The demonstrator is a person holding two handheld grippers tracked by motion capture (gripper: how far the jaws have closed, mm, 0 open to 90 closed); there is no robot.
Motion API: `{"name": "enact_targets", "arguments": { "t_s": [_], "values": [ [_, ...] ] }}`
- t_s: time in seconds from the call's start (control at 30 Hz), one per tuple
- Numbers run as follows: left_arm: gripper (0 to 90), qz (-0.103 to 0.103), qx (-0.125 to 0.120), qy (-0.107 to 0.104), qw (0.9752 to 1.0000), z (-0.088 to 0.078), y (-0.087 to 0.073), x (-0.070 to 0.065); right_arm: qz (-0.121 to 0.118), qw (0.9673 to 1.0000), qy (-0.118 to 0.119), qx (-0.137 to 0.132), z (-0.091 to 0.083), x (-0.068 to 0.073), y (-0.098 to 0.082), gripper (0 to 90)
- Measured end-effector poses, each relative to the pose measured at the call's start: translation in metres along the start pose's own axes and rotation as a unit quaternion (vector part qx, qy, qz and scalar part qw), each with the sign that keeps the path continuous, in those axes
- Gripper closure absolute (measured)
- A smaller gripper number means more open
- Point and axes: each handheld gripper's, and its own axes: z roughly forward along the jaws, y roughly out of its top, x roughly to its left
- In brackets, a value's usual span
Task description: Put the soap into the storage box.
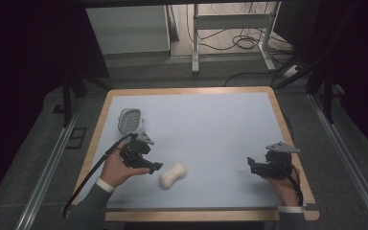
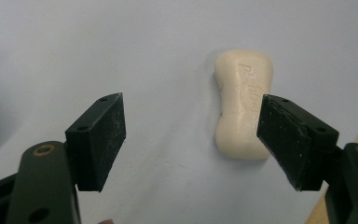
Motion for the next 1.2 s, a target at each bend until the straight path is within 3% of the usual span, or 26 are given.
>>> {"name": "enact_targets", "arguments": {
  "t_s": [0.5, 1.2],
  "values": [
    [25.1, 0.029, 0.024, -0.008, 0.9993, 0.022, 0.017, -0.022, 0.009, 0.9999, -0.006, -0.002, -0.002, -0.003, 0.0, 7.7],
    [30.8, 0.041, 0.078, -0.019, 0.9959, 0.058, 0.014, -0.04, 0.017, 0.9998, -0.007, -0.001, -0.003, -0.005, 0.0, 7.7]
  ]
}}
